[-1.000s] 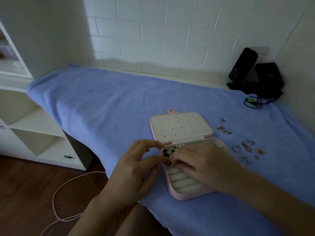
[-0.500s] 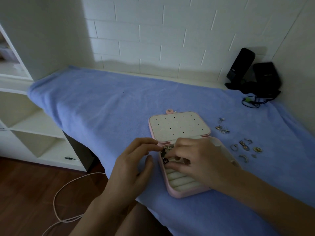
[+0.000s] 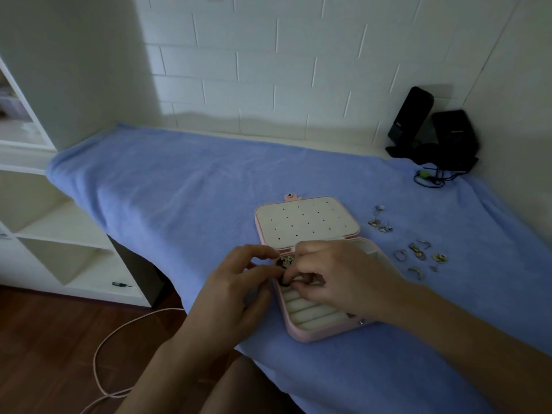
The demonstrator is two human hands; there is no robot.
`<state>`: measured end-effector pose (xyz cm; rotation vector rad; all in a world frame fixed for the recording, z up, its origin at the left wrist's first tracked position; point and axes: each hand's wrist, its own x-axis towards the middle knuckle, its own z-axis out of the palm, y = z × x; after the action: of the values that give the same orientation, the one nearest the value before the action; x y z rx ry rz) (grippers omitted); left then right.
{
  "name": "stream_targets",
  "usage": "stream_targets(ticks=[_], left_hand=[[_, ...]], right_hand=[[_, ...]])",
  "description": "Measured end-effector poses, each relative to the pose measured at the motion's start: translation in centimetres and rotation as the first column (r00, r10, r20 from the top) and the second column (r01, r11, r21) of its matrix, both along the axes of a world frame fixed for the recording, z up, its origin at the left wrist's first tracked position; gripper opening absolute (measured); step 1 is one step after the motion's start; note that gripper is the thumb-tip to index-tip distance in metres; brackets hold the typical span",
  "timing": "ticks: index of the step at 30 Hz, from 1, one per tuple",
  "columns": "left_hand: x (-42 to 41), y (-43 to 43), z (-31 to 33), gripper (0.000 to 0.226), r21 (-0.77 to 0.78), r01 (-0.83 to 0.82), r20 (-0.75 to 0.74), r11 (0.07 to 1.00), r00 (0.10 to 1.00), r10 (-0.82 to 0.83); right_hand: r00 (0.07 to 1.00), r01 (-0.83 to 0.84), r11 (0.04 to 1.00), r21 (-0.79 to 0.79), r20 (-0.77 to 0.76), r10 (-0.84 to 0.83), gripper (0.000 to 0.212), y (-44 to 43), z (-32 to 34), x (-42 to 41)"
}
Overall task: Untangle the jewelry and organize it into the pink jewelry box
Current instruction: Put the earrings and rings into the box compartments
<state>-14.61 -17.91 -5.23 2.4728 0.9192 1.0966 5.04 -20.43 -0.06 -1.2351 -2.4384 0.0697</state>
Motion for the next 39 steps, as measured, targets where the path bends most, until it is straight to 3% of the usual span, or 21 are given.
stream_targets(ticks=[4, 6, 9, 13, 16, 26, 33, 39], left_hand=[[-0.2, -0.1, -0.3, 0.033, 0.051, -0.003, -0.050, 0.999, 0.999, 0.005], [-0.3, -0.2, -0.5, 0.034, 0.078, -0.012, -0.091, 0.997, 0.996, 0.019], [-0.1, -0.6, -0.2, 0.035, 0.129, -0.025, -0.134, 0.991, 0.990, 0.043], [0.3, -0.9, -0.3, 0.034, 0.107, -0.024, -0.086, 0.994, 0.996, 0.033], [0.7, -1.0, -0.9, 0.037, 0.010, -0.065, -0.033, 0.998, 0.997, 0.065], [1.3, -1.9, -1.6, 0.038, -0.020, -0.122, 0.070, 0.992, 0.990, 0.123], [1.2, -1.9, -1.8, 0.038, -0.046, -0.109, 0.088, 0.993, 0.990, 0.113], [1.3, -1.6, -2.2, 0.037, -0.050, -0.092, 0.120, 0.995, 0.988, 0.097]], right_hand=[[1.000, 0.027, 0.991, -0.132, 0.013, -0.025, 0.010, 0.2, 0.8, 0.7], [0.997, 0.035, 0.975, -0.221, -0.053, -0.048, 0.010, 0.3, 1.6, 1.9], [0.967, 0.200, 0.945, -0.259, -0.104, -0.233, 0.006, 0.3, 3.5, 5.4], [0.853, 0.518, 0.810, -0.276, 0.091, -0.514, 0.009, 0.1, 4.8, 11.7], [0.778, 0.629, 0.713, -0.310, 0.247, -0.578, 0.005, 0.0, 4.3, 14.9], [0.681, 0.730, 0.595, -0.337, 0.284, -0.675, 0.009, -0.6, 2.1, 16.4], [0.563, 0.819, 0.530, -0.218, 0.478, -0.674, 0.016, 0.5, 1.7, 15.2], [0.630, 0.776, 0.572, -0.265, 0.320, -0.707, 0.011, 0.4, 2.2, 15.2]])
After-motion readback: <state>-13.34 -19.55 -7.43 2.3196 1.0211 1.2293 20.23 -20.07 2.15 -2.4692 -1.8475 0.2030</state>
